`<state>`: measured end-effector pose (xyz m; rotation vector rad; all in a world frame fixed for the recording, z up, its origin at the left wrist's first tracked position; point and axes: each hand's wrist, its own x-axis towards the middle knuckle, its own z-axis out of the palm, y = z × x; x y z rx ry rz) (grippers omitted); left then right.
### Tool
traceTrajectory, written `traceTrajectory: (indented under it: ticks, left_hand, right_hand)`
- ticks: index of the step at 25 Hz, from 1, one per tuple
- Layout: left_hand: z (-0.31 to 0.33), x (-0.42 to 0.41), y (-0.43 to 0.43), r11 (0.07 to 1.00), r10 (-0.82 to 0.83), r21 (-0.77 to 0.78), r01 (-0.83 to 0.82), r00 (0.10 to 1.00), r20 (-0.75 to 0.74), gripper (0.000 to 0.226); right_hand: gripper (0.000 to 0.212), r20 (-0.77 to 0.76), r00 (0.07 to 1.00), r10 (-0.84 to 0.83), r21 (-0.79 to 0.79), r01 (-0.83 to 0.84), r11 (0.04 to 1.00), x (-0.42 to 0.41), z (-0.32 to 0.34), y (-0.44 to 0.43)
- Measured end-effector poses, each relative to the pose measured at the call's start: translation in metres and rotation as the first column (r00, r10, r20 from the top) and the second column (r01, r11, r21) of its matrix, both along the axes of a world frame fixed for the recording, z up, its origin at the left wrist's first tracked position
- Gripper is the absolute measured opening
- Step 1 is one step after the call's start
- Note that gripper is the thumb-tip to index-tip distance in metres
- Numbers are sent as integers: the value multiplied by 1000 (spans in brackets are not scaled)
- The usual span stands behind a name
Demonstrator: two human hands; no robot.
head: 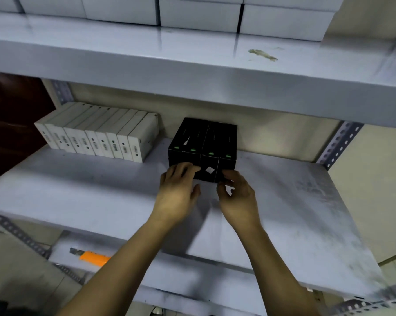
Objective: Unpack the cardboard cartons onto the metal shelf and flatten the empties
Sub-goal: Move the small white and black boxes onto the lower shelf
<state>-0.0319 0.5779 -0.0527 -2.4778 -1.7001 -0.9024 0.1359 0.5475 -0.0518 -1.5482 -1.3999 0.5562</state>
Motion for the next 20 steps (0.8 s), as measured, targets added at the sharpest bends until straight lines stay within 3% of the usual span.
traceTrajectory:
  ticks: [8, 20]
  left_hand:
    - [3, -48, -34, 979, 183, -112, -170, 977, 111, 41]
    - [-4, -161, -95, 907, 401, -205, -368, 904, 150, 35]
  right_hand:
    - [31, 9, 990, 143, -89, -141, 986, -48, 11, -5]
    - [28, 56, 929, 366, -45, -364, 930, -178, 13, -19]
